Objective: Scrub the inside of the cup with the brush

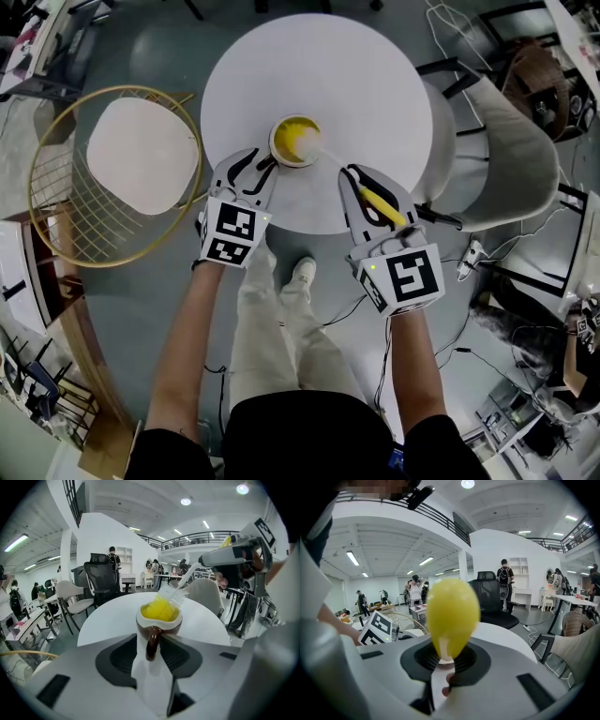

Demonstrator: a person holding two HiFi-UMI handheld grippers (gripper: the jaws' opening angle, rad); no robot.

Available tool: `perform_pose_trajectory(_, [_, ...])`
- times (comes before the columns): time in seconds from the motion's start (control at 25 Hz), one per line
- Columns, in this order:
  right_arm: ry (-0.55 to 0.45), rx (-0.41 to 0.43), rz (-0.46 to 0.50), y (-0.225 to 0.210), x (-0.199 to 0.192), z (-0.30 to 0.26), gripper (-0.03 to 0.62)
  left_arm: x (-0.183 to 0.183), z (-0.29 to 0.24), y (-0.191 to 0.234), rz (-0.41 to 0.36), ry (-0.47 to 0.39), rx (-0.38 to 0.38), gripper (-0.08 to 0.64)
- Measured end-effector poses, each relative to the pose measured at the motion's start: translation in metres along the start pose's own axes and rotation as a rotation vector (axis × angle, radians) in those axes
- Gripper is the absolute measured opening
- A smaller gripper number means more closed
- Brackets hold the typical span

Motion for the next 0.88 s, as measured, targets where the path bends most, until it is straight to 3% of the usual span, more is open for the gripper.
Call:
perform_pose_trajectory(0.32, [0.002, 0.003, 0.016, 0.0041, -0.0003, -0.001, 0.049, -0.0062, -0.0001, -0.0024, -0.03, 0.017, 0.004, 0.143])
perform_pose_trajectory(0.52, [0.002, 0.0, 0.015, 0.0071, -0.0017, -0.001, 0.049, -0.0072, 0.0, -0.003, -0.074, 0.024, 0.008, 0.086])
perform_pose_trajectory(0.88, [0.005, -0.007, 0.011, 0.0099, -0.0034, -0.0016, 0.049, -0.0079, 0.0001, -0.0054, -0.084, 0.027, -0.041, 0.078])
Point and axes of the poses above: the fingertips, and each gripper's own axes: z backward along the fingers, y to its left, x out of its top, the point moved 3 cm from there along z, backward along the fingers, and after that the axes turned 6 degrees about -z, right-handed, at the moved point
